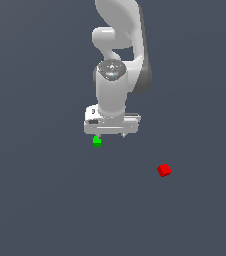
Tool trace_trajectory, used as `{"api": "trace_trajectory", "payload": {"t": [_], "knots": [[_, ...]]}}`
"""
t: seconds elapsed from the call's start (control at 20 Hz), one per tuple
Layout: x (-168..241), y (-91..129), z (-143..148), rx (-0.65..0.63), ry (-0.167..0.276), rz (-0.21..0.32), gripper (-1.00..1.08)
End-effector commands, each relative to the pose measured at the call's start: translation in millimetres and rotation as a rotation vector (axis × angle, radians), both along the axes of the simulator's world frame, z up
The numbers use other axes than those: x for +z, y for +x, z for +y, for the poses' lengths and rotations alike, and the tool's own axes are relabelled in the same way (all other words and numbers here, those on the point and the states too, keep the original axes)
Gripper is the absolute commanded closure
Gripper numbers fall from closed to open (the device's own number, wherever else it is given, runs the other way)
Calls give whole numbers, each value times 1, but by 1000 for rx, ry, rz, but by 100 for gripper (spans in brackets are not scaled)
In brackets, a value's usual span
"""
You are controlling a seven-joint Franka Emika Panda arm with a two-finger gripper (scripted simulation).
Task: Stack the red cube on top of the green cube.
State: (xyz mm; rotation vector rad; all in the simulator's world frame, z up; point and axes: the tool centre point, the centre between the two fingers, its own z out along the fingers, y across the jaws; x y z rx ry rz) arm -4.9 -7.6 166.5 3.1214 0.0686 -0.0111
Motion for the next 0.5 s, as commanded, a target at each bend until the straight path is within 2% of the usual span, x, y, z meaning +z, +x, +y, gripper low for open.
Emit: {"api": "trace_trajectory", "payload": {"t": [0.0,0.2,0.45], "knots": [[0,0,0,0,0,0,-92],[-2,3,6,5,1,0,-92],[-12,13,28,26,3,-1,-92]]}}
